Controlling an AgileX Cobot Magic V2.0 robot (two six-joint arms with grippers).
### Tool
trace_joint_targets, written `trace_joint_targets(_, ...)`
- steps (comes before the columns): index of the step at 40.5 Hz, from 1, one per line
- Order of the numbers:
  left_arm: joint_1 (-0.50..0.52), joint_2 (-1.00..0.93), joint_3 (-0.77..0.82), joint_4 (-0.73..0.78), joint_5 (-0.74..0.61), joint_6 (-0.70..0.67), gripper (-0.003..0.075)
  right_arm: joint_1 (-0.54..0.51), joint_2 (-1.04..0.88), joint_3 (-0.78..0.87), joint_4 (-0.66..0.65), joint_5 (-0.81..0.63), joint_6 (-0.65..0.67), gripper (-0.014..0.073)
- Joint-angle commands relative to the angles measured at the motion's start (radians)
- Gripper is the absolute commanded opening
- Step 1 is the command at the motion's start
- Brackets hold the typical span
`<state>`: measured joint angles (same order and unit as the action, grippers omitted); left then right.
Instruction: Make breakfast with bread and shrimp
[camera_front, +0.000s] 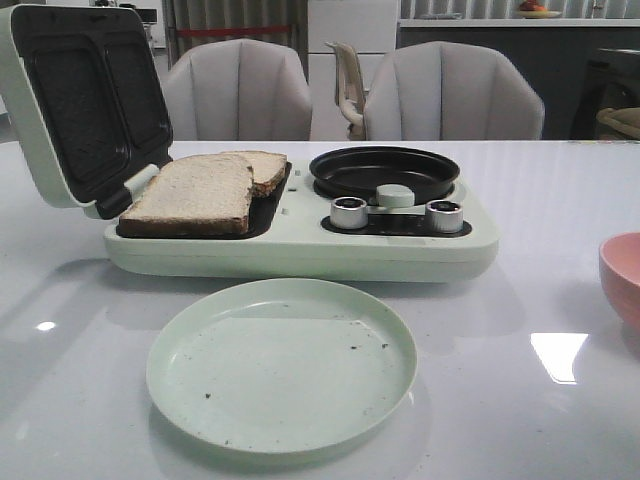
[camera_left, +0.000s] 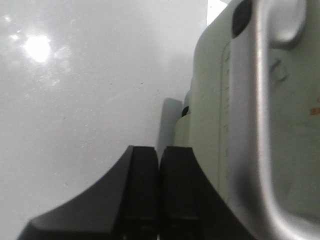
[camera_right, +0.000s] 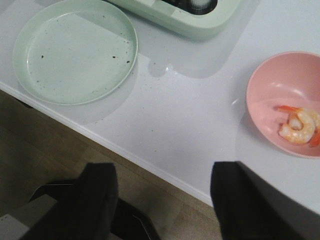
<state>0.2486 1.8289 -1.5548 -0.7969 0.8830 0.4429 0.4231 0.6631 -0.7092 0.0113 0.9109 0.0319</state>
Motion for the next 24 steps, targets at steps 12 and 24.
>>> trace_joint_targets(12, -0.083, -0.075, -0.079, -0.118, 0.107, 0.129, 0.0101, 0.002, -0.002, -0.027, -0.004, -0.062, -0.001, 0.0516)
trace_joint_targets(24, -0.165, -0.194, 0.021, -0.108, 0.118, 0.191, 0.0101, 0.002, -0.002, -0.027, -0.004, -0.062, -0.001, 0.0516)
